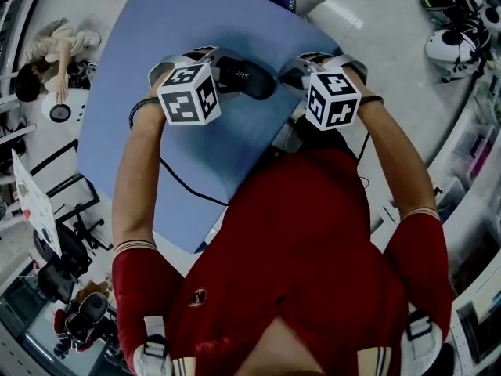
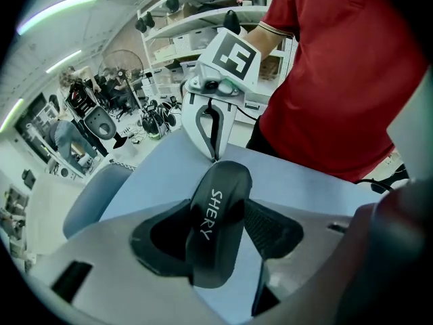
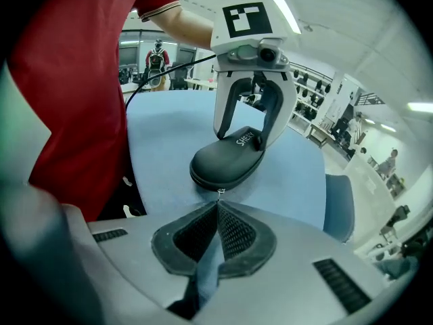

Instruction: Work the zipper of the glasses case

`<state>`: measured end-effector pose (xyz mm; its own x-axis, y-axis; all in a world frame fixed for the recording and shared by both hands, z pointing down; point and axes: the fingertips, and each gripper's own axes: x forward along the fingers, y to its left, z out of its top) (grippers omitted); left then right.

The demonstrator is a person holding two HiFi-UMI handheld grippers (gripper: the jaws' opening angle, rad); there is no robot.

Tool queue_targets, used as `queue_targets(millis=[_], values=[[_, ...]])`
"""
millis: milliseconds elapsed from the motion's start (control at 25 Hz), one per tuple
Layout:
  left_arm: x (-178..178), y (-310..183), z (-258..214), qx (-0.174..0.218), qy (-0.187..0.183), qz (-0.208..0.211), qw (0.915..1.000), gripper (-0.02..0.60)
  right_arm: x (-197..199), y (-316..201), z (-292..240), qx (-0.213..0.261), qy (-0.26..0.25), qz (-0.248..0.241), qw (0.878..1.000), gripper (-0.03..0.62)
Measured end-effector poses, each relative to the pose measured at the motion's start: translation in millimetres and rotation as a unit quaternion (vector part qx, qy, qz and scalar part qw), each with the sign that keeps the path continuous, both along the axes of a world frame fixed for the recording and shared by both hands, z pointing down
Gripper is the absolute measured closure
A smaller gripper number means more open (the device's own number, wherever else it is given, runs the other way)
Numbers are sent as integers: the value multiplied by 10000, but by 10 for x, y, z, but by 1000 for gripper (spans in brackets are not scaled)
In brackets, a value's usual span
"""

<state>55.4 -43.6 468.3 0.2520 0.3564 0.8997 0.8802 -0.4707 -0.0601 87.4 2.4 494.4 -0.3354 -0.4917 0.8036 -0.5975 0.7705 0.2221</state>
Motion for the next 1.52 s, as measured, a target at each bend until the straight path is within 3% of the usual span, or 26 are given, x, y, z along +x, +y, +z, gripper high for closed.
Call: queue_targets(millis=[400,720,1520], values=[[-51,-27,-4,-278,153,-26,9995,351,-240,151,-2,-120,-195,901,9957,594],[-58,-24,-3,-259,235,-71,9994,351,-334,184,-18,-92,-422,1922,9804,592],[-60,-51,-5,-493,263,-212,9982,351,-556,170,-36,-246,-1150,2913,9494,594]])
